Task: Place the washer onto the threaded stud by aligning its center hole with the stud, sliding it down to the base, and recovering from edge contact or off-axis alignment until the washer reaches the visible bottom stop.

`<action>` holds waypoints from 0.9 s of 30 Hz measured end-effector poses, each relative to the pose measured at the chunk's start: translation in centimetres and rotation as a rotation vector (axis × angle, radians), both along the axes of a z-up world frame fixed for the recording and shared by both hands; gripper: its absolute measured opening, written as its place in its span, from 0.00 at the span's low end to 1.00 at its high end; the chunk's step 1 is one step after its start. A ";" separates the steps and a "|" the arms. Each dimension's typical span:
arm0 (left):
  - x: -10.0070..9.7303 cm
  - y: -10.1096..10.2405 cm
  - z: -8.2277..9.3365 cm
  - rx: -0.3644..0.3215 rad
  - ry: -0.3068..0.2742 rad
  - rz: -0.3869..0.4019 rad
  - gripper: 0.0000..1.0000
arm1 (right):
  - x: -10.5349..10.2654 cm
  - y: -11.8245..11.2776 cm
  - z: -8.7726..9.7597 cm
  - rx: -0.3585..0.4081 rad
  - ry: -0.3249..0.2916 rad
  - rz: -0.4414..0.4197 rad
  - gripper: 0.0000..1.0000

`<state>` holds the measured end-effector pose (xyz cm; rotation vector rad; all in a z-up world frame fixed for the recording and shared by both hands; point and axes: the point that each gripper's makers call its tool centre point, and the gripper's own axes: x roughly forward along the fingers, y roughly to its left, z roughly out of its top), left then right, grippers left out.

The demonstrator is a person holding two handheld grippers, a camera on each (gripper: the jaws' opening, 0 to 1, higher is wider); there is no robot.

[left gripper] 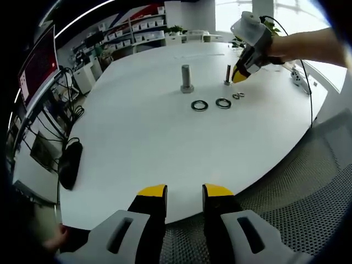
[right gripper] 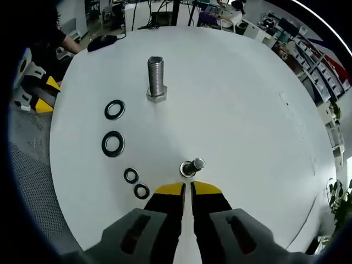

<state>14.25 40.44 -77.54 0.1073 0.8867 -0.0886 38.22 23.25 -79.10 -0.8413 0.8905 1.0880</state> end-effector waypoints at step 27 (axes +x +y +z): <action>0.0 -0.1 0.0 -0.004 0.005 -0.004 0.23 | -3.2 -0.5 0.4 0.012 0.041 0.015 0.19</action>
